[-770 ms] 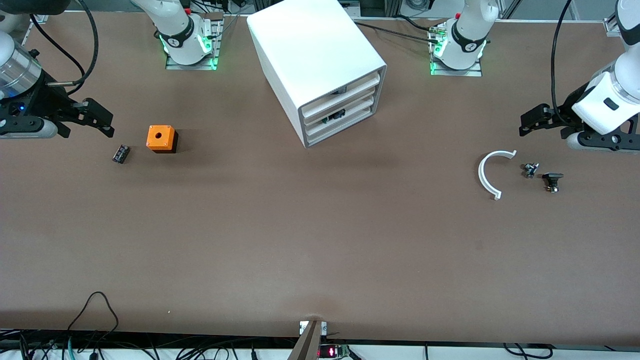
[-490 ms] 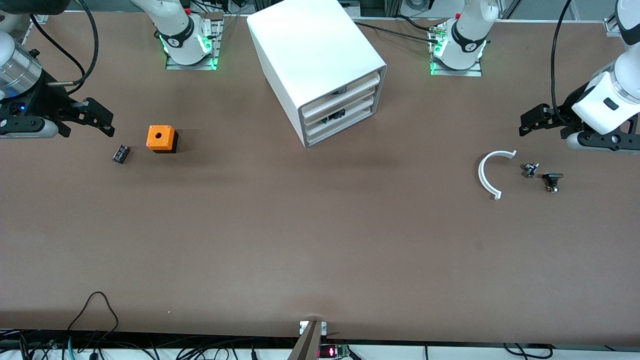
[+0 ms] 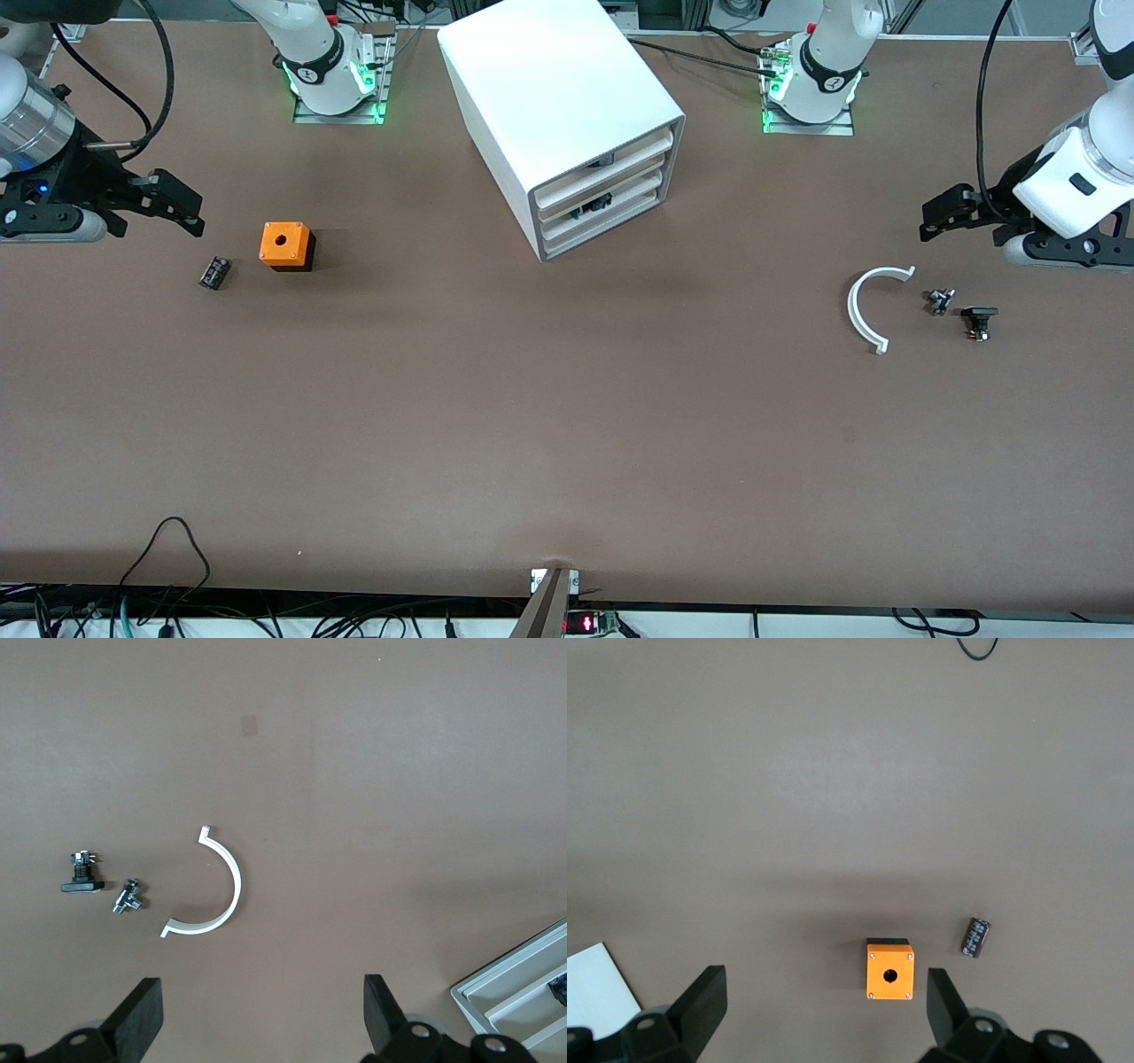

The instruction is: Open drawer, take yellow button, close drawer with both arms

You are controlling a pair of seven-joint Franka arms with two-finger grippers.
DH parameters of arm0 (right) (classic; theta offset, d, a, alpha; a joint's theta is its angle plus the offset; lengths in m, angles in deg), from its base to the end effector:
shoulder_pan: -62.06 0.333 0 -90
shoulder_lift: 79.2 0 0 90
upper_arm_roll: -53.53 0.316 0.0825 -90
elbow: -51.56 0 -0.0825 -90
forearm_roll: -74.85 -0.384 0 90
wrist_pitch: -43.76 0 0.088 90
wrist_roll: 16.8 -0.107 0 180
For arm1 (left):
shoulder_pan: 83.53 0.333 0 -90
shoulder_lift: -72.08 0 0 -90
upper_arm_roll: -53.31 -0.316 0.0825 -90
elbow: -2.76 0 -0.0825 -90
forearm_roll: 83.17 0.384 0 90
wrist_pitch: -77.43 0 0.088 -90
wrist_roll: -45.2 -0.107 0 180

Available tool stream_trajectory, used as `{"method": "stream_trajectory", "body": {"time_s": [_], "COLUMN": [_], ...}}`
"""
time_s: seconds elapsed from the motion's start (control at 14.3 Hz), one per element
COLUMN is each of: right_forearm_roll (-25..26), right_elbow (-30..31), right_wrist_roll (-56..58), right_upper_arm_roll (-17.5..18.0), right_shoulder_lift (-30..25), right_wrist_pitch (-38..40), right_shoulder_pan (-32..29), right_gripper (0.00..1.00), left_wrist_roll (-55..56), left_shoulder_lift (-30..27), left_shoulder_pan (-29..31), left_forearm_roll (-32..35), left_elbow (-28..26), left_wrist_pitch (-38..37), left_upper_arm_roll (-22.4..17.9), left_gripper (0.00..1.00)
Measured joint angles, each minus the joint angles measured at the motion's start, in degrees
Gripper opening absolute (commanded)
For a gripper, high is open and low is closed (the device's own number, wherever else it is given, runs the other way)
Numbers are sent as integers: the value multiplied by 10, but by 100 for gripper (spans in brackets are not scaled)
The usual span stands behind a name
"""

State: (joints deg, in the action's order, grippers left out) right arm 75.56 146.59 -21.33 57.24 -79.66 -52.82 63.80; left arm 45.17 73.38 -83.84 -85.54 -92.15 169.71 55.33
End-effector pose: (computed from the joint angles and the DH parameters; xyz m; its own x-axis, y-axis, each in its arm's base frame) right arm 0.5586 0.0522 0.5974 0.9992 0.0174 0.0360 0.0171 -0.9998 0.0101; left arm 0.5602 -0.0269 0.5748 0.9969 -0.0395 -0.0685 -0.0367 -0.9984 0.0419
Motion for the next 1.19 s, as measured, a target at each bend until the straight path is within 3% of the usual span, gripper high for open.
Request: {"method": "stream_trajectory", "body": {"time_s": [0.63, 1.19], "right_forearm_roll": [-14, -16], "right_elbow": [4, -16], "right_wrist_roll": [-11, -157], "right_upper_arm_roll": [0, 2], "right_shoulder_lift": [53, 117], "right_wrist_pitch": [-9, -51], "right_shoulder_pan": [2, 58], "right_gripper": [100, 100], "left_wrist_roll": [-4, -37], "left_shoulder_lift": [2, 60], "left_shoulder_pan": [-5, -14], "left_forearm_roll": [-9, -140], "left_elbow": [1, -21], "left_wrist_pitch": [-37, -103], "left_upper_arm_roll": [12, 72], "left_gripper": [100, 100]}}
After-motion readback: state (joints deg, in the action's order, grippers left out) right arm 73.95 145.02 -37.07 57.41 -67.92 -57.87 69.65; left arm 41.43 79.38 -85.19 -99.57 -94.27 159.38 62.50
